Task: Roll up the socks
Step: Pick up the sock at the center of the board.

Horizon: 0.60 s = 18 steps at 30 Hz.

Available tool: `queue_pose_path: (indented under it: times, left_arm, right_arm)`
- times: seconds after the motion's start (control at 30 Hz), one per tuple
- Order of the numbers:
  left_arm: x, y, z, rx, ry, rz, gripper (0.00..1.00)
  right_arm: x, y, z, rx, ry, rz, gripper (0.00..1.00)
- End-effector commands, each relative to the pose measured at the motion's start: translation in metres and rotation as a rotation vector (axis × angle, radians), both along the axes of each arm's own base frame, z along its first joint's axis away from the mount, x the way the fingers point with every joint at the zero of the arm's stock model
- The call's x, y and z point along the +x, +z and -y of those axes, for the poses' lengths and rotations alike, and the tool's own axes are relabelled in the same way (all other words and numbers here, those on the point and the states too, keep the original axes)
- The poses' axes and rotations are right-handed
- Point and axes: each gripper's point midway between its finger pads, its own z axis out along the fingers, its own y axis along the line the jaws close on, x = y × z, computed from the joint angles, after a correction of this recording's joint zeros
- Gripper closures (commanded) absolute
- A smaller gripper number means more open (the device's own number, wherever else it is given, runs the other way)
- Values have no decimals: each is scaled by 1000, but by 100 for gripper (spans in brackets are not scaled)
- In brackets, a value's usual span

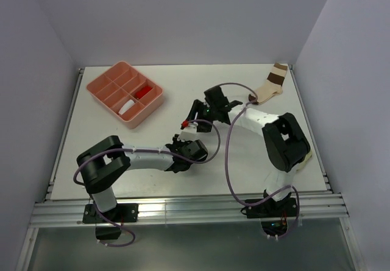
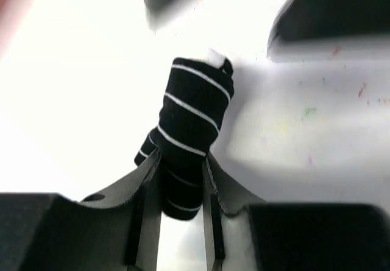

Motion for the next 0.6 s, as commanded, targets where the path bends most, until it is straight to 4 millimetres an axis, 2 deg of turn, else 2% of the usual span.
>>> queue_pose_path:
  times: [0.0,0.07,0.17,0.2,0.27,0.3,0.33,0.37,0.4,0.43,0.47,0.53,0.57]
  left_arm:
    - [-25,-21,-17,2,-45,-178,99]
    - [-23,-11,-16,-29,-60,-170,99]
    - [-16,8,-16,-75,-68,-146,100]
    - [-14,13,-16,-91,-70,-140,99]
    - [-5,31,-21,-114,-75,-111,100]
    - [-2,37,-21,-129,-84,-101,99]
    - [5,44,-27,-128,-84,-89,99]
    - [9,57,-30,-158,-82,-65,99]
    - [12,64,-28,-190,-96,-65,99]
    - [21,72,-38,-195,-83,-48,100]
    - [26,87,-41,-229,-84,-18,99]
    - [39,104,-51,-262,-80,15,99]
    - [44,121,-53,-289,-89,46,99]
  right_arm:
    - [47,67,23,51,-101,180,30]
    - [64,79,43,28,-155,211,25]
    - [79,101,72,0,-220,267,24]
    - [85,113,90,-7,-261,294,24]
    - [86,118,111,-35,-294,303,24]
    - [87,130,130,-35,-332,328,24]
    - [87,135,140,-39,-350,343,24]
    - [84,133,151,-52,-359,349,24]
    - [79,147,161,-50,-374,389,24]
    - [80,151,178,-65,-407,411,23]
    - [73,160,188,-81,-408,456,23]
    - [68,168,207,-120,-438,502,23]
    - [63,170,213,-143,-430,531,22]
